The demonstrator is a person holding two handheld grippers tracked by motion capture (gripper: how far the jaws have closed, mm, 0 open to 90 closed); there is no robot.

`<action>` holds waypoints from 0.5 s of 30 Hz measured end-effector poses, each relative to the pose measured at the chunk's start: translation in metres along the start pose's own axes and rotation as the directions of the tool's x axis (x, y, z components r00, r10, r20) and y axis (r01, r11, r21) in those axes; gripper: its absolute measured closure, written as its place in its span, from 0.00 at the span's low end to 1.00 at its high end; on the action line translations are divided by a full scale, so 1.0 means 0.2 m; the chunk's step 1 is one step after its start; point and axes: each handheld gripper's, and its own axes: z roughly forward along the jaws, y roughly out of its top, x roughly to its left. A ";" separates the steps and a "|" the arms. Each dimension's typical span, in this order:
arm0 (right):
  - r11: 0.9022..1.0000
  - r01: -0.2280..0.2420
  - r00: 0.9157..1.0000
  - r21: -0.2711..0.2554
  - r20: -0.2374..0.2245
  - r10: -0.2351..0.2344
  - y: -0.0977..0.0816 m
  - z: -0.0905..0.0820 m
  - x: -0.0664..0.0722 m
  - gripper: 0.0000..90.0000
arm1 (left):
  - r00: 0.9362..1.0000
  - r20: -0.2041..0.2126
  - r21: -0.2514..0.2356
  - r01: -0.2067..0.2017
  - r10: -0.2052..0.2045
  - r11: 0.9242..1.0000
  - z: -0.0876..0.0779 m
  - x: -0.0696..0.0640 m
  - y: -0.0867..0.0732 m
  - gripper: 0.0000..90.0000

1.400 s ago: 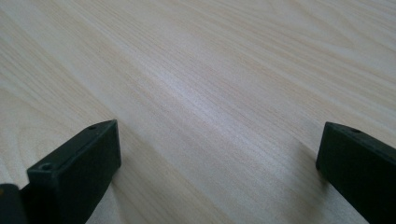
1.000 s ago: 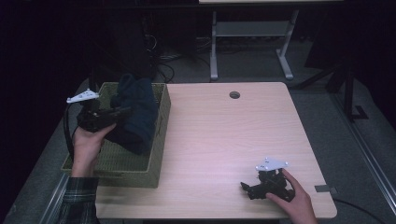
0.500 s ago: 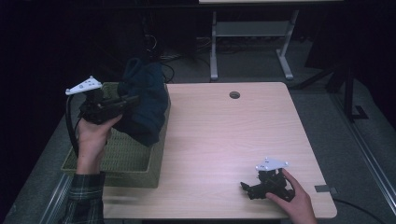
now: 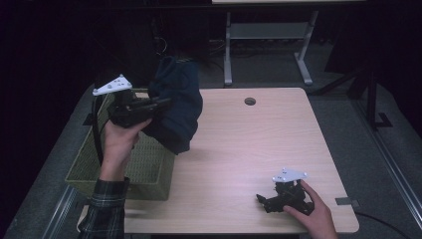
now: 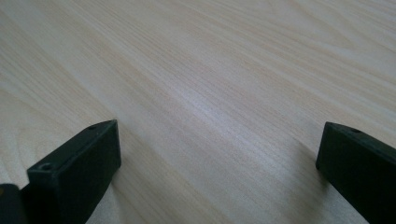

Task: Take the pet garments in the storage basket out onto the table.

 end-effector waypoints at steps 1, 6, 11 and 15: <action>1.000 0.000 1.000 0.000 0.000 0.000 0.00 0.00 0.00 0.00 | 1.000 0.010 0.004 -0.006 0.006 1.000 0.02 -0.01 0.00 0.85; 1.000 -0.001 1.000 0.000 0.000 0.001 0.00 0.00 0.00 0.00 | 0.999 0.048 0.026 -0.024 0.022 0.999 0.10 -0.06 0.01 0.85; 1.000 0.003 1.000 -0.002 0.001 -0.003 0.00 0.00 0.00 0.00 | 0.996 0.086 0.058 -0.044 0.039 0.997 0.21 -0.12 0.00 0.85; 1.000 0.004 1.000 -0.002 0.000 -0.004 0.00 0.00 0.00 0.00 | 0.992 0.117 0.079 -0.055 0.046 0.995 0.28 -0.16 -0.01 0.85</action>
